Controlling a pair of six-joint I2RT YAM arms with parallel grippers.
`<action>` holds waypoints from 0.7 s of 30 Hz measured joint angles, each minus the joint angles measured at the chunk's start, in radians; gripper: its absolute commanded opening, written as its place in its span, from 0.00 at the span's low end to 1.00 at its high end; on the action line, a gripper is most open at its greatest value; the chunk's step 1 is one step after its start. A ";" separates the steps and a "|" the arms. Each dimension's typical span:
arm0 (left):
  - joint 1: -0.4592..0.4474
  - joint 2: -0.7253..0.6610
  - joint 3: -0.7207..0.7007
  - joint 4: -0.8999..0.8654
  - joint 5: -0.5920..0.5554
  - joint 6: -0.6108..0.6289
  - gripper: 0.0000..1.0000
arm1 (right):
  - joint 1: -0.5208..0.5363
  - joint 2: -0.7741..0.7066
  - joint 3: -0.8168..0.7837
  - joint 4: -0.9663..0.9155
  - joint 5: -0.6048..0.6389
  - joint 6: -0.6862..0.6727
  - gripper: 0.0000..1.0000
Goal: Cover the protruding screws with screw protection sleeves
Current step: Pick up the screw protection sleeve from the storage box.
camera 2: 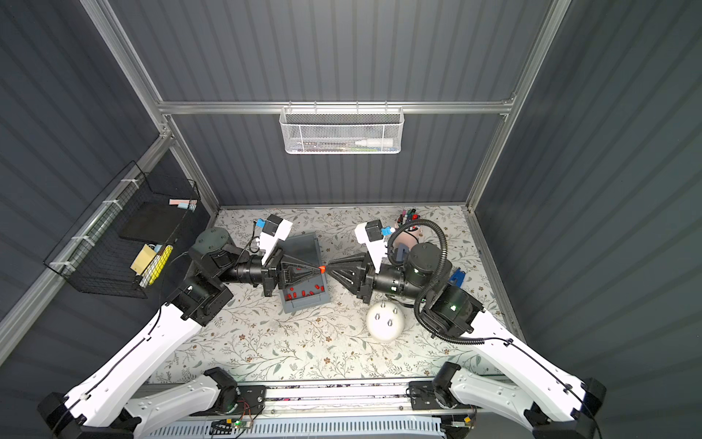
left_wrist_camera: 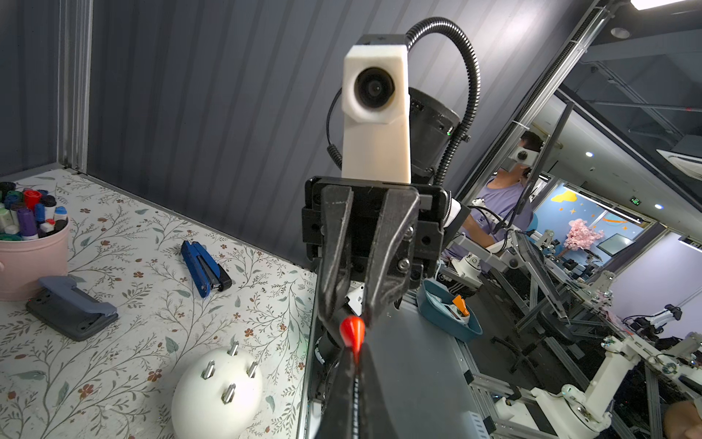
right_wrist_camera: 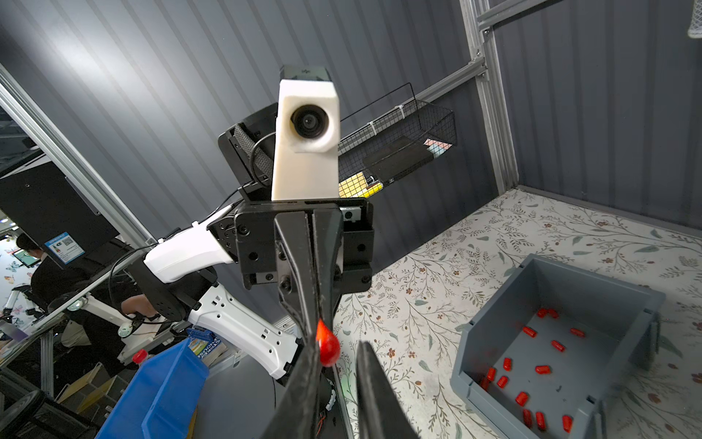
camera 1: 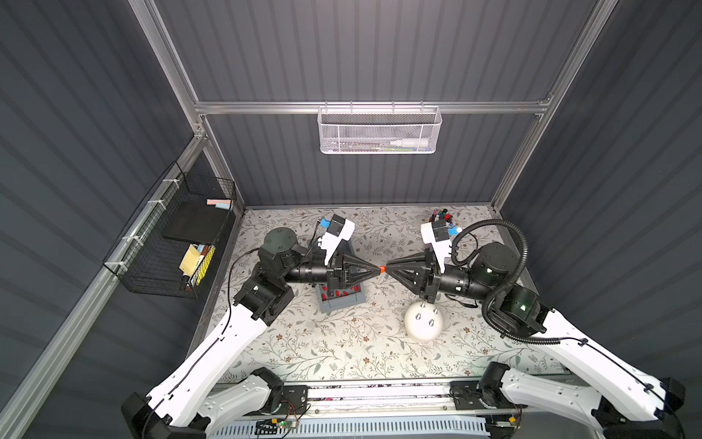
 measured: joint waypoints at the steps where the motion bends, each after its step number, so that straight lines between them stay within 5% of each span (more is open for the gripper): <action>1: 0.000 0.000 0.000 0.000 0.000 0.001 0.00 | 0.000 0.001 0.000 0.000 0.000 0.000 0.24; 21: 0.000 -0.002 -0.002 0.000 -0.001 0.005 0.00 | 0.000 0.020 0.011 0.007 -0.027 0.009 0.06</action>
